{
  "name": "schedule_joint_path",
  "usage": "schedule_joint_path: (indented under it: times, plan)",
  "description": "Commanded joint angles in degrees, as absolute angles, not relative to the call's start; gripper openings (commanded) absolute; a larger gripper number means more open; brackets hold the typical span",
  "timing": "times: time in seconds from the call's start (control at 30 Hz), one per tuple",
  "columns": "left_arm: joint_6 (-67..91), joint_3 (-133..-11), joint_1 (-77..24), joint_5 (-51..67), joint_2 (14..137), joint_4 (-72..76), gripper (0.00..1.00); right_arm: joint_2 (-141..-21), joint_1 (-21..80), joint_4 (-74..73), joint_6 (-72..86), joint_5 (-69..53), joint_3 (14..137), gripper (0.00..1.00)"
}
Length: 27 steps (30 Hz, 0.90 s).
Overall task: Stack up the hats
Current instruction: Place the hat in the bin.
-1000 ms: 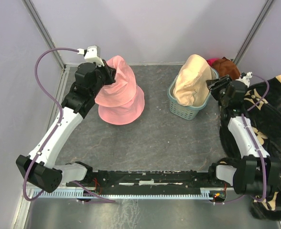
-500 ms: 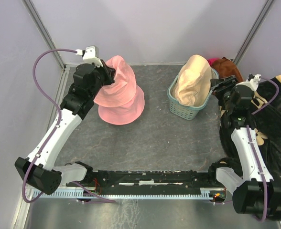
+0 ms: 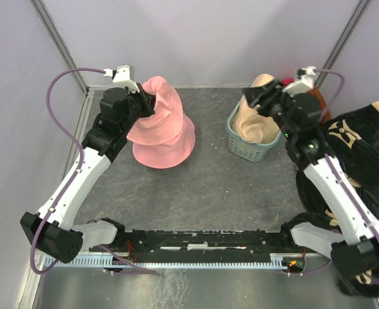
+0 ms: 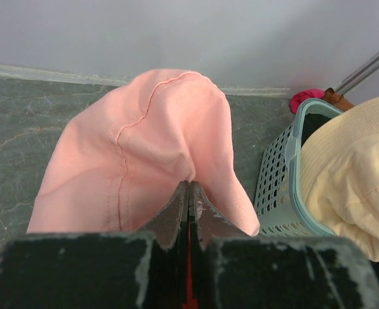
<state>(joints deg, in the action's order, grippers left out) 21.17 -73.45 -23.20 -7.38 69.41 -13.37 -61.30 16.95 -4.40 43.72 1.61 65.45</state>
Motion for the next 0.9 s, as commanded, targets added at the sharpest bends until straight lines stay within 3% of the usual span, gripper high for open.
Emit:
schedule_joint_path:
  times: [0.0, 0.33, 0.87]
  plan:
    - [23.5, -73.1, -22.9, -6.5, 68.6, -11.8, 0.03, -69.8, 25.4, -5.3, 39.4, 2.3, 72.9, 0.62]
    - [23.1, -72.5, -22.8, -6.7, 68.9, -12.0, 0.03, -89.1, 33.0, 5.6, 44.1, -4.9, 77.2, 0.60]
    - [23.1, -71.4, -22.7, -6.3, 69.7, -11.4, 0.03, -98.4, 35.2, 16.9, 50.3, -10.1, 77.0, 0.60]
